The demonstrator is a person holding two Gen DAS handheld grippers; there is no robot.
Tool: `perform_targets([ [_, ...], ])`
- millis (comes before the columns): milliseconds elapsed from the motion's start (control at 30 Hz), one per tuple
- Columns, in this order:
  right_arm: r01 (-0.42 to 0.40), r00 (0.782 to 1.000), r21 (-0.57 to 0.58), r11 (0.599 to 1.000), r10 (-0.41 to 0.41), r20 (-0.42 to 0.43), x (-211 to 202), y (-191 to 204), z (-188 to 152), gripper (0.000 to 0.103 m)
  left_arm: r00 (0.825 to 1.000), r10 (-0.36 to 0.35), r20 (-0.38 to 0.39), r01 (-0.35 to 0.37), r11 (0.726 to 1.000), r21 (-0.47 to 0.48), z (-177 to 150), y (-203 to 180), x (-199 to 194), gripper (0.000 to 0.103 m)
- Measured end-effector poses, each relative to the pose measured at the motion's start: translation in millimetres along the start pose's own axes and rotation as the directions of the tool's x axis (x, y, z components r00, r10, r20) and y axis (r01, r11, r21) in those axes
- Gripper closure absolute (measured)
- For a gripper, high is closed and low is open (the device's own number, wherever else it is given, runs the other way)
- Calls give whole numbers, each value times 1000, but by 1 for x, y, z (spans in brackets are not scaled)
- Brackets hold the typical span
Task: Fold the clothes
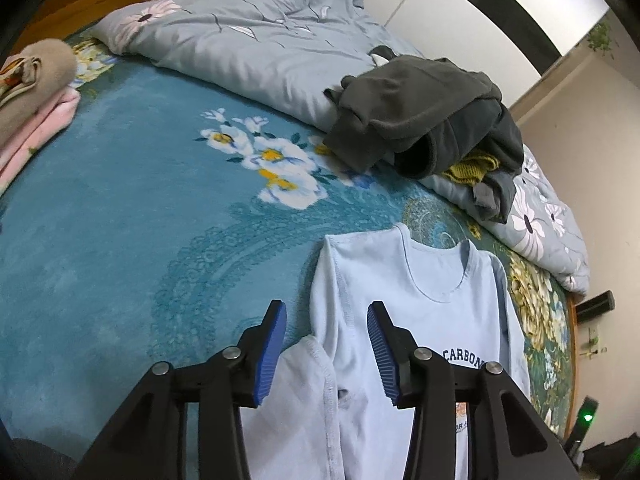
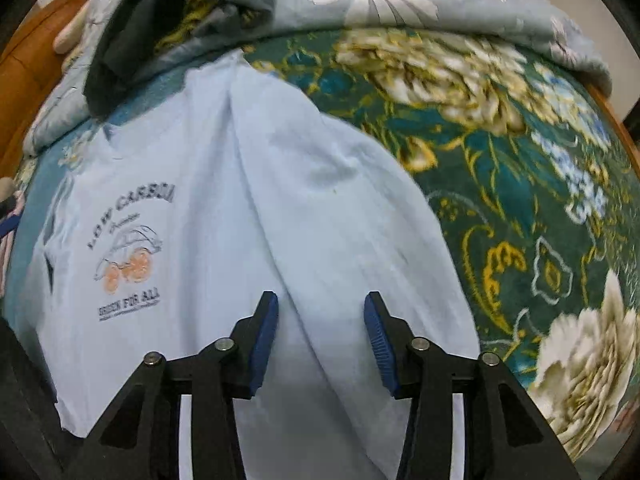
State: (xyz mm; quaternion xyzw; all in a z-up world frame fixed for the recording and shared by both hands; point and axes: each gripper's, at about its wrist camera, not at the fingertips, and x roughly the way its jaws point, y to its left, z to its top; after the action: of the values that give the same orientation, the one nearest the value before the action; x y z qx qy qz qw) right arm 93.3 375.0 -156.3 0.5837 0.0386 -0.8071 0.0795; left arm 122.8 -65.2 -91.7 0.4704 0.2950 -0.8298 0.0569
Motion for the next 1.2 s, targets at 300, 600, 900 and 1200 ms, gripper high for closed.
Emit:
perform_targets([
  [300, 90, 996, -17, 996, -90, 23, -12, -20, 29, 98, 1000, 14, -2, -14, 1000, -6, -3, 3, -3, 55],
  [600, 142, 975, 149, 979, -165, 149, -57, -94, 140, 98, 999, 49, -21, -49, 999, -13, -3, 3, 8, 55],
  [900, -26, 995, -2, 1000, 26, 99, -23, -38, 101, 98, 998, 52, -40, -53, 998, -28, -4, 7, 12, 54],
  [1200, -22, 999, -5, 1000, 22, -35, 12, -42, 37, 72, 998, 51, -49, -52, 998, -26, -4, 6, 14, 52],
])
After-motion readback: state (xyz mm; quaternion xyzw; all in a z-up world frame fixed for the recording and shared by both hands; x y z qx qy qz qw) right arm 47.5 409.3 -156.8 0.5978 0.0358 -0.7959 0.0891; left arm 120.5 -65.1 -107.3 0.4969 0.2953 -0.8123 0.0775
